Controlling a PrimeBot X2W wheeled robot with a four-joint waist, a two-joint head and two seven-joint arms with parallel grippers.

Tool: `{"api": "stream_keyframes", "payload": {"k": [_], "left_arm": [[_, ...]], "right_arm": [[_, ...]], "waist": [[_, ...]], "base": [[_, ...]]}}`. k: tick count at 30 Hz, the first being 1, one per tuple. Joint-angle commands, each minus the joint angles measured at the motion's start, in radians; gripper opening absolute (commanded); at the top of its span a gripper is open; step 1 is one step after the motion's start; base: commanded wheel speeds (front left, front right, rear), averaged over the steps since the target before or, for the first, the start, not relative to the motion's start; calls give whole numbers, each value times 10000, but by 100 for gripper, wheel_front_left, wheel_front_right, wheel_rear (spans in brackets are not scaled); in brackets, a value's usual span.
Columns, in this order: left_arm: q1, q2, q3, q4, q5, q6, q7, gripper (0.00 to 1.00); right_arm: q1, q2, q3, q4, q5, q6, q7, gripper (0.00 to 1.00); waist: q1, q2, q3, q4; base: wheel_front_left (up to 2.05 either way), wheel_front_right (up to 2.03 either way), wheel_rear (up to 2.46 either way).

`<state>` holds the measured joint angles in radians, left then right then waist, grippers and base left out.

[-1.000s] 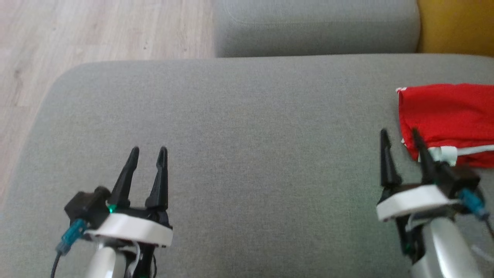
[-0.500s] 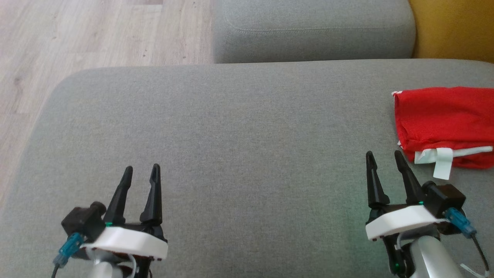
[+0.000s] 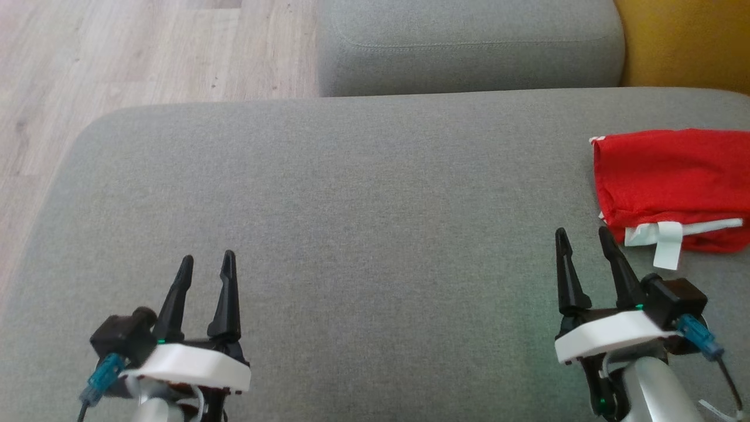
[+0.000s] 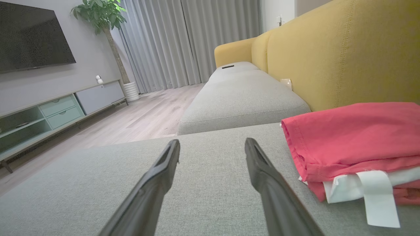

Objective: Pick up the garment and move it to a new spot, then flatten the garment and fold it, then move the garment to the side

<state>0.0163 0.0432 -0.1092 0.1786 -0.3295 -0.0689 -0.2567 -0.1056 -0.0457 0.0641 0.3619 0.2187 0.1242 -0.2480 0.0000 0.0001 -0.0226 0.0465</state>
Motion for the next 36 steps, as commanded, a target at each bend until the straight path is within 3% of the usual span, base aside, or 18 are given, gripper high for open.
{"api": "stream_keyframes", "payload": {"k": [1, 18, 19, 22, 36], "left_arm": [[-531, 70, 399, -295, 23, 47, -51, 100], [-461, 70, 871, -451, -550, 25, -51, 100], [-4, -2, 547, -105, -531, 1, 2, 0], [167, -36, 519, 374, -544, -1, 19, 0], [3, -24, 714, 418, -1915, -70, 434, 0]], "right_arm": [[-269, -46, 279, -382, -51, 65, -136, 100], [-305, -45, 332, -508, -22, 65, -137, 100], [0, 0, 61, -146, 2, 0, 0, 0], [189, 10, 61, 296, 14, -2, 23, 0], [166, 1, -142, 132, 1573, 6, 422, 0]], "waist": [[0, -1, 2, -8], [0, -1, -5, -134], [0, -1, -6, -137], [0, -1, -5, -140], [0, -1, 24, -176]], "base": [[0, 0, 0], [0, 0, 0], [0, 0, 0], [0, 0, 0], [0, 0, 0]]}}
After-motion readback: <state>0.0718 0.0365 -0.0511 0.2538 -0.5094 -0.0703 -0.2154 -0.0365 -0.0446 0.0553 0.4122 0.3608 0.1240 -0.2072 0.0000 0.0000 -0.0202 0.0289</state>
